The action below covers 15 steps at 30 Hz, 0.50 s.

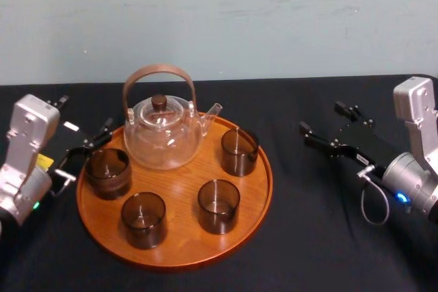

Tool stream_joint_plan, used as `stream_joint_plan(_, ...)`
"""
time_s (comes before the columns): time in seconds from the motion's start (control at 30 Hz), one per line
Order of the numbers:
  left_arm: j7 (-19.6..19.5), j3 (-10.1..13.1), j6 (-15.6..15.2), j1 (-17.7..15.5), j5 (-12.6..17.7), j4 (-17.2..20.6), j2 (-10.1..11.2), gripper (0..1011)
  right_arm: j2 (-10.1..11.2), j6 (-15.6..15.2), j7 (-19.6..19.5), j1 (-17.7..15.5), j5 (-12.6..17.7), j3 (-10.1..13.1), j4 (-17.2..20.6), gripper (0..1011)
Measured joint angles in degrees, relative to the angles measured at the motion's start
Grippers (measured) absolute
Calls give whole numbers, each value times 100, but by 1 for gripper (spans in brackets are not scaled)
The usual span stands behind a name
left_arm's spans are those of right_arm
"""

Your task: Pick up the glass from the table and place it on the tray.

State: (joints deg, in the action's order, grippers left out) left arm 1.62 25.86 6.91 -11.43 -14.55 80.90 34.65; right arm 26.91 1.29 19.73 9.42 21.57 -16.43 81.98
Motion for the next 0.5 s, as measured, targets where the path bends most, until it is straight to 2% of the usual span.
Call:
stream_joint_plan(0.2, 0, 0, 0, 0, 0, 0, 0, 1001, -83, 2, 15, -8, -77, 53, -38, 1002)
stream_joint_plan(0.5, 0, 0, 0, 0, 0, 0, 0, 1002, -73, 1, 21, -5, -75, 47, -38, 1002)
